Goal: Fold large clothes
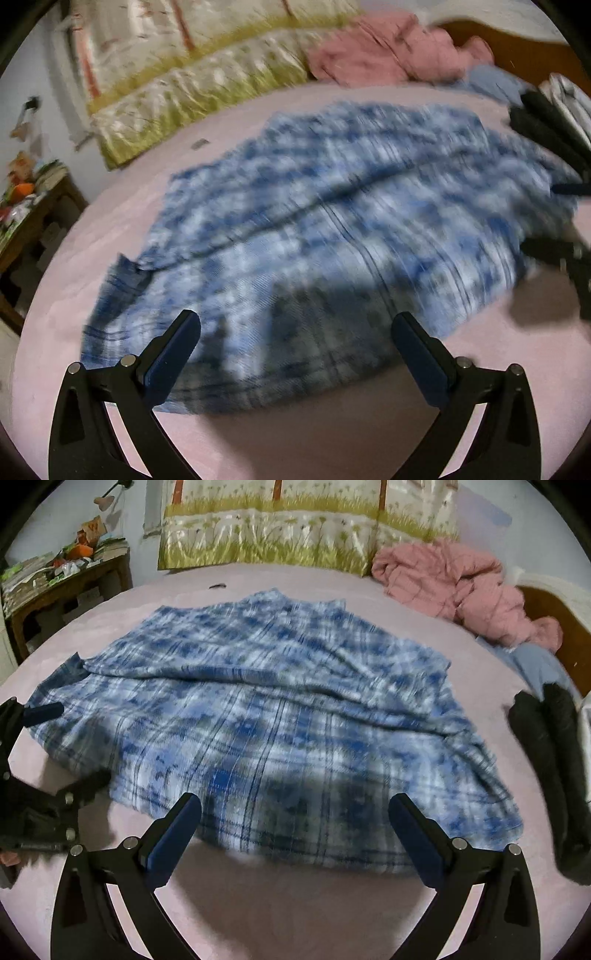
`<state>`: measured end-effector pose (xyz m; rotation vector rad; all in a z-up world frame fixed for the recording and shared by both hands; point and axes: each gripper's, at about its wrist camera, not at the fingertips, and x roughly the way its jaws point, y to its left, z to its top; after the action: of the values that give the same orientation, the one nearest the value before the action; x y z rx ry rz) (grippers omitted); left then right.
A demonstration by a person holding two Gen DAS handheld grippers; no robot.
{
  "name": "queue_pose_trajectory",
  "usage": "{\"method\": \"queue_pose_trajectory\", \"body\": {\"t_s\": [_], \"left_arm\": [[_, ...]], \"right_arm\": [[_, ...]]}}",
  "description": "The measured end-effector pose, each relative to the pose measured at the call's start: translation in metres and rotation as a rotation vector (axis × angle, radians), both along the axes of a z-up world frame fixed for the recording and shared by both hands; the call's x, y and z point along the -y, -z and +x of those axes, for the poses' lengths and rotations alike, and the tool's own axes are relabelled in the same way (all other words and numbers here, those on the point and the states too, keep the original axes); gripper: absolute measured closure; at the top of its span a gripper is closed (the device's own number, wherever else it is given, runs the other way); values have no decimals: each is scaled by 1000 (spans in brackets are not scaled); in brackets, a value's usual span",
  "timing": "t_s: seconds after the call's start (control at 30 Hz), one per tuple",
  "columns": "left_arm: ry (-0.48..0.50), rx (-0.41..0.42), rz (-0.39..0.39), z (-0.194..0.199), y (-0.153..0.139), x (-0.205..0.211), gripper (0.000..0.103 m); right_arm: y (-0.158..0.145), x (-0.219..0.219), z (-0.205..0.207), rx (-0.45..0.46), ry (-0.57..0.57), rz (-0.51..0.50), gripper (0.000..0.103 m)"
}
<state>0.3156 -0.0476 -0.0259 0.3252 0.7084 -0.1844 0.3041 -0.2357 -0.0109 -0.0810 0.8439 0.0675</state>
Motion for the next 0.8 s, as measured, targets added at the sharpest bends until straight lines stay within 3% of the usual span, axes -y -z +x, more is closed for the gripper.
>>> {"method": "queue_pose_trajectory", "body": {"t_s": [0.13,0.23,0.33,0.5,0.67,0.73,0.77,0.8], "left_arm": [[9,-8,-183,-9,-10,-21,0],[-31,-132,-369,-12,-2,-48,0],[-103,-228,-513,-17,14,-68,1],[-160,-245,-605,-11,18,-76,1],[-242,-224,-679,11,21,-83,1],[-256,-192,-690,19,20,-85,1],[-267,-183,-694,23,21,-86,8],[-292,-161,-674,25,19,-87,20]], "right_arm": [[7,11,-5,-59,-18,170,1],[15,33,-26,-54,-13,327,1],[23,50,-44,-31,5,414,1],[29,75,-33,-29,58,563,1],[31,73,-4,0,149,475,4],[31,79,4,22,193,460,13],[31,85,7,32,226,463,18],[31,91,8,43,259,472,31]]}}
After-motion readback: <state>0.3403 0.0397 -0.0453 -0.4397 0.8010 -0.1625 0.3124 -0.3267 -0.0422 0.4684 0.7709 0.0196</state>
